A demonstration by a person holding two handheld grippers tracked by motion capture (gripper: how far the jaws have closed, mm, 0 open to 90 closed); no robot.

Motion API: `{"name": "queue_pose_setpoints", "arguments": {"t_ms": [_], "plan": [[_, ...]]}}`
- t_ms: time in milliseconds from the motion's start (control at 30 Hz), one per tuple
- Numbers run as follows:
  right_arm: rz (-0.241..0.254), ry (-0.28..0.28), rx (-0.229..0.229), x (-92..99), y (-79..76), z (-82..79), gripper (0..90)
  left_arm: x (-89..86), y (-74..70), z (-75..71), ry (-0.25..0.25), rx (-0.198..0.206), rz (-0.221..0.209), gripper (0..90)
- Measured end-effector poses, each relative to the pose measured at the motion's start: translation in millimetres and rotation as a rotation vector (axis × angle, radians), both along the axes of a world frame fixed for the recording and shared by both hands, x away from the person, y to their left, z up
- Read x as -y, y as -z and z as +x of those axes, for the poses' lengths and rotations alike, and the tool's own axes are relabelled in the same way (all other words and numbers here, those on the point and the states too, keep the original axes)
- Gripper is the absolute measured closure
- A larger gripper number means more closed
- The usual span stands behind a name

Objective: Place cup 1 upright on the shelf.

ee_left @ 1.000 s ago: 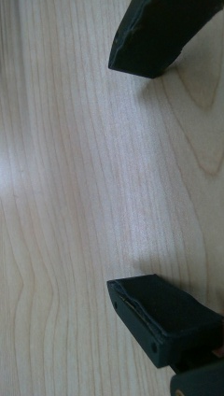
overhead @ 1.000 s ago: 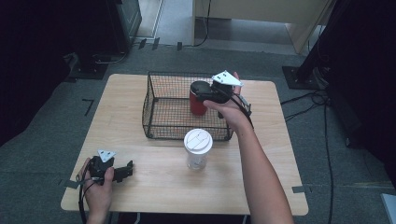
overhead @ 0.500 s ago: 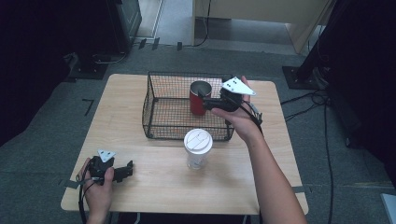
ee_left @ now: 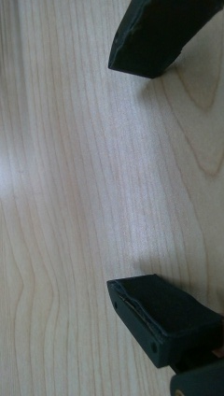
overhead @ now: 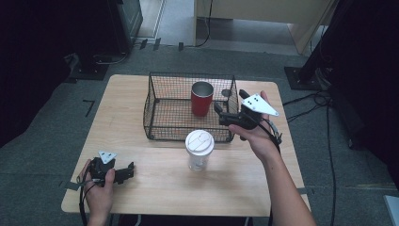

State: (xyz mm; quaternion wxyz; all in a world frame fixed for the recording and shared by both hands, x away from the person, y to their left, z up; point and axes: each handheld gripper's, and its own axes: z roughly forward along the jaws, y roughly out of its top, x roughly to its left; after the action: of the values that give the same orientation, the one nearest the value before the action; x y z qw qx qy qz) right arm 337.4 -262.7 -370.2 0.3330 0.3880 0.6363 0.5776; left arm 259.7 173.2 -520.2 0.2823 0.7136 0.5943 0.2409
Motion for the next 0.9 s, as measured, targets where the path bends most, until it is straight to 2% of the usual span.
{"name": "queue_pose_setpoints", "arguments": {"t_ms": [267, 333, 500, 567, 667, 733, 833, 900], "plan": [[-0.009, 0.001, 0.01, 11.9, 12.6, -24.2, 0.0, 0.0, -0.1, 0.0, -0.001, -0.001, 0.0, 0.2], [-0.007, 0.0, 0.009, 12.6, 13.6, -26.3, 0.0, 0.0, 0.0, 0.0, -0.001, 0.0, 0.0, 0.2], [0.003, -0.005, 0.016, 15.5, 20.5, -45.1, 0.0, 0.0, 0.0, 0.0, -0.001, 0.0, 0.0, 0.2], [0.0, -0.005, 0.018, 15.6, 21.4, -47.5, 0.0, 0.1, 0.1, 0.0, -0.001, 0.0, 0.0, 0.2], [0.004, -0.007, 0.016, 16.3, 26.2, -61.6, 0.0, 0.0, -0.1, -0.1, 0.0, -0.001, 0.0, 0.2], [0.003, -0.008, 0.021, 16.8, 27.0, -63.6, 0.0, -0.1, -0.1, -0.1, 0.0, -0.001, 0.0, 0.2], [0.014, 0.004, 0.023, 18.2, 30.4, -77.7, 0.0, -0.1, -0.1, -0.1, 0.0, -0.001, 0.0, 0.2], [0.017, 0.005, 0.025, 18.5, 31.4, -80.6, 0.0, -0.1, 0.0, 0.0, 0.0, 0.0, 0.0, 0.2]]}}
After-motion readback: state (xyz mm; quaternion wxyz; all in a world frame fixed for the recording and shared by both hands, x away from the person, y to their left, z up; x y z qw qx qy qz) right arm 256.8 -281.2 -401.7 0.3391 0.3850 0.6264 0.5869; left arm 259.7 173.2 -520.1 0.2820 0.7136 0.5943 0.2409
